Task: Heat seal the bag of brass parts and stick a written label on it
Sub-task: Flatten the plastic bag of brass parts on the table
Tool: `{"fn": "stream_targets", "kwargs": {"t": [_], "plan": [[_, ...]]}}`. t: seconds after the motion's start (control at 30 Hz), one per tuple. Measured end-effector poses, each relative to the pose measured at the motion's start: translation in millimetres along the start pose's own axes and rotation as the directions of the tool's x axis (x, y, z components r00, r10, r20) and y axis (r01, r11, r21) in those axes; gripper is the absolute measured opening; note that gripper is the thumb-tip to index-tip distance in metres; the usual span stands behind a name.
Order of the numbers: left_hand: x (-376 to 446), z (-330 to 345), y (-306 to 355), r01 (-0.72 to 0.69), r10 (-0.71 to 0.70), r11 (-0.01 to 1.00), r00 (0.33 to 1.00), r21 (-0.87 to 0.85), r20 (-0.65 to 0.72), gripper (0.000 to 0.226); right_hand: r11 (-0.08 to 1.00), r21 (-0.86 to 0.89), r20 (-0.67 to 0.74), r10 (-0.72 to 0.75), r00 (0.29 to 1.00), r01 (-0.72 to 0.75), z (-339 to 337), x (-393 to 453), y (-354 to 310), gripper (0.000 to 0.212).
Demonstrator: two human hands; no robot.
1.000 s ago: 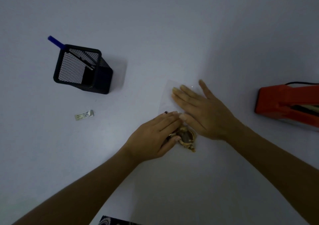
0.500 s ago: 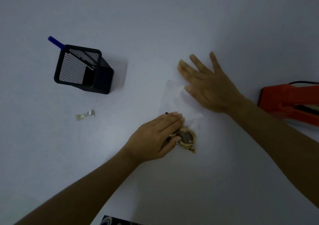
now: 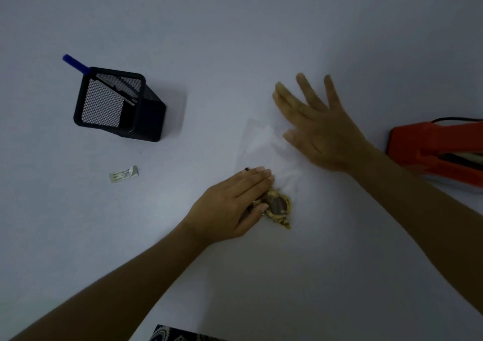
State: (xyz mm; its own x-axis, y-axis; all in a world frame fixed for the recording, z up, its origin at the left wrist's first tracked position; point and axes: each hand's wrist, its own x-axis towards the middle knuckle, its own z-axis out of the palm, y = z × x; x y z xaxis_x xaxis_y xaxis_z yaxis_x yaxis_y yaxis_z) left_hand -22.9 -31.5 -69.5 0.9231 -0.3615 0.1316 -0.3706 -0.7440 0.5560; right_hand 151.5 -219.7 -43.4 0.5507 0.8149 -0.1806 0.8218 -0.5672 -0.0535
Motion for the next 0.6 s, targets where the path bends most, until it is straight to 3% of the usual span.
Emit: {"fn": "stream_targets", "kwargs": {"t": [0.13,0.27,0.43,0.6], "plan": [[0.9,-0.8,-0.1,-0.001,0.001,1.0,1.0,0.01,-0.014,0.043,0.976,-0.019,0.018,-0.216,0.976,0.216,15.0,-32.5,-27.2,0.069],[1.8,1.5,0.3,0.003,-0.003,1.0,1.0,-0.003,-0.026,0.043,0.985,-0.031,0.108,-0.167,0.98,0.172,26.0,-45.2,-17.4,0.071],[-0.3,3.3,-1.0,0.002,-0.003,1.0,1.0,-0.015,-0.028,0.043,1.0,-0.005,0.056,0.024,0.998,-0.024,14.1,-46.8,-0.7,0.069],[-1.3,2.0,0.0,-0.008,0.008,1.0,0.999,0.004,-0.036,0.043,0.99,0.028,0.029,-0.137,0.99,0.136,22.3,-67.9,-34.0,0.073]]}}
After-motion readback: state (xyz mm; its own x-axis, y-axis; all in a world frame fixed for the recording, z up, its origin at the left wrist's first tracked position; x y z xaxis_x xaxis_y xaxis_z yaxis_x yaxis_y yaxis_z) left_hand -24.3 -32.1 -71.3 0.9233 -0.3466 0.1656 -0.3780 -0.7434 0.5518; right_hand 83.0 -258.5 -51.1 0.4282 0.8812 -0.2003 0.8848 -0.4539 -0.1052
